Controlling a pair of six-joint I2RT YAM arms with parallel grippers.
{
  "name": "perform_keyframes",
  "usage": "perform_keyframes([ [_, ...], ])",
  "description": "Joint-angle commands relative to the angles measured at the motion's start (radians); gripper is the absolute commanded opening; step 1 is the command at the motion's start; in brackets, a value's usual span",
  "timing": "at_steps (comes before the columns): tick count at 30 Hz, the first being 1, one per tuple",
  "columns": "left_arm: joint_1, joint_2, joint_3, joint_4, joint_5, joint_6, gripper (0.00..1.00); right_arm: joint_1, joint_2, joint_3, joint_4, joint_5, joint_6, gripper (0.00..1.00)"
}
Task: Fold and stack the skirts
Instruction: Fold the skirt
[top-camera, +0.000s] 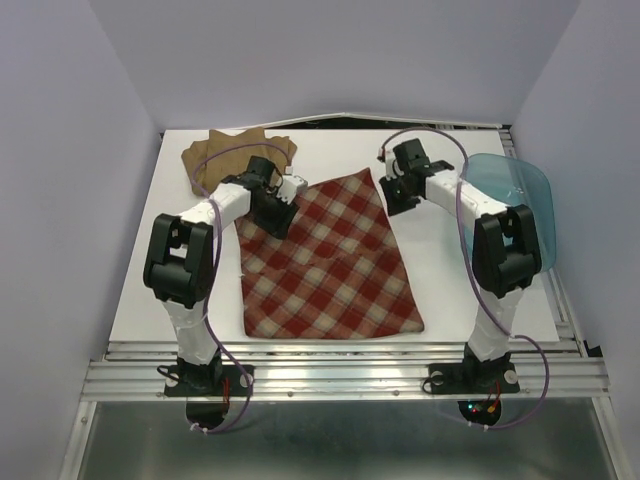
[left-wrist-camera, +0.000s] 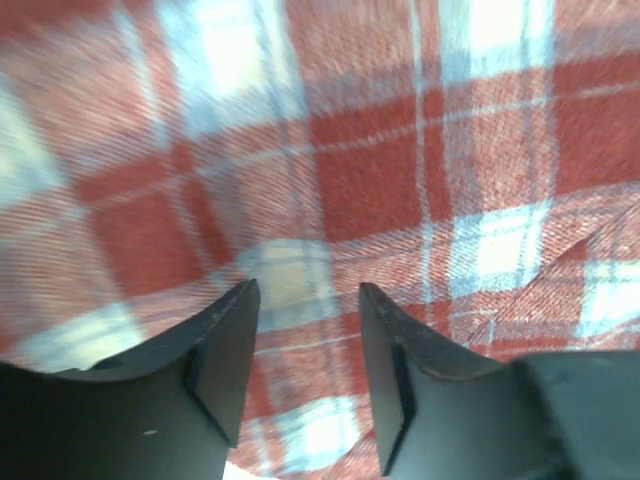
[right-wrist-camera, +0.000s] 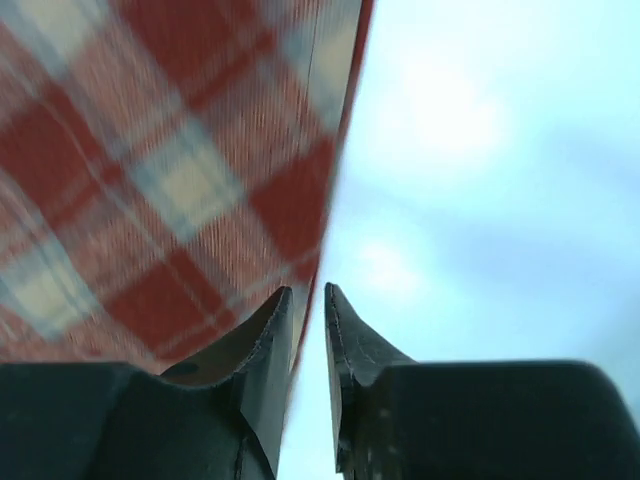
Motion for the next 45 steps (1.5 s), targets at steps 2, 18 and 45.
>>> perform_keyframes([
  [2,0.038,-0.069,0.172,-0.082,-0.002,0.09,0.63,-0.004,0.049,0.217,0.01,0.042,-0.187,0.33],
  [18,0.202,0.115,0.459,-0.185,0.033,0.206,0.64,-0.004,0.385,0.511,0.496,-0.346,-0.651,0.77],
  [45,0.257,0.295,0.395,-0.176,0.081,0.229,0.48,-0.004,0.576,0.625,0.231,-0.474,-1.069,0.08],
])
